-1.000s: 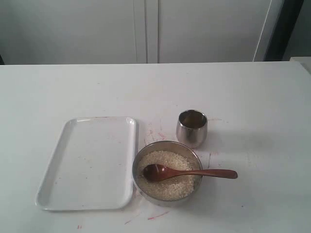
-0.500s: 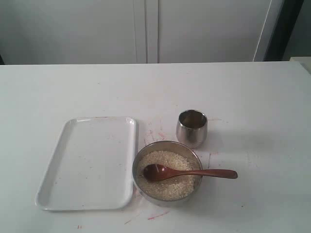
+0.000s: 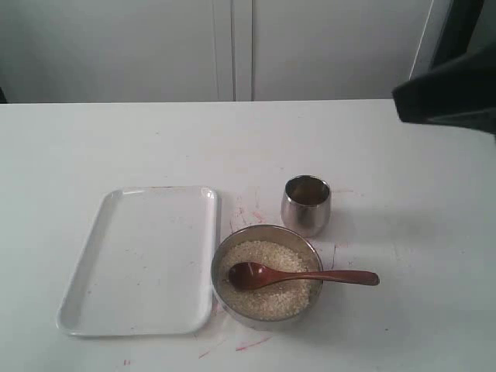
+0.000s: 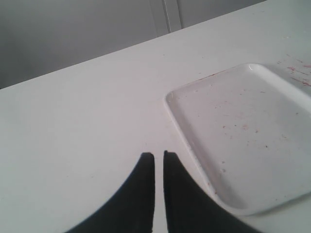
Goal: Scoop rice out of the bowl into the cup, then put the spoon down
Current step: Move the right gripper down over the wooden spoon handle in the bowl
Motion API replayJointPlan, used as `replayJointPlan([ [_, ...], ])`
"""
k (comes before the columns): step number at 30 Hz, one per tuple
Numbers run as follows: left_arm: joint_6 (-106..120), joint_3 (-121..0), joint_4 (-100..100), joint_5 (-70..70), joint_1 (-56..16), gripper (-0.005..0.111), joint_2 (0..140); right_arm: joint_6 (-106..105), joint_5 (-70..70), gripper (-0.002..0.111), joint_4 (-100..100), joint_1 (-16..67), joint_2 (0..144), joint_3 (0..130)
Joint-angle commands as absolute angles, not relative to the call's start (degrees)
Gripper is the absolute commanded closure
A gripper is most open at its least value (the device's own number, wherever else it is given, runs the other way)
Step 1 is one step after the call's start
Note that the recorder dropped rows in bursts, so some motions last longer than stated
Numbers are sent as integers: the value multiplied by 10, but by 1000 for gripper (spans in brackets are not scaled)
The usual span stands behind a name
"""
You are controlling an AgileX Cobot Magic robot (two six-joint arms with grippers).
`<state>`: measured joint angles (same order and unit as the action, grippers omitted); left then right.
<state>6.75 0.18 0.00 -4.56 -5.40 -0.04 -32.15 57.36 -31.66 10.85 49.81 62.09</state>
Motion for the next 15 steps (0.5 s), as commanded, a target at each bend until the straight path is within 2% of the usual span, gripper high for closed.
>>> replayJointPlan([
  [1,65,0,0,-43,-53,92,0,-330,599,108,-313,109,536,622],
  [8,65,0,0,-43,-53,92,0,-371,594,108,-311,109,585,616],
  [15,65,0,0,-43,-53,92,0,-409,652,108,-274,130,656,614],
])
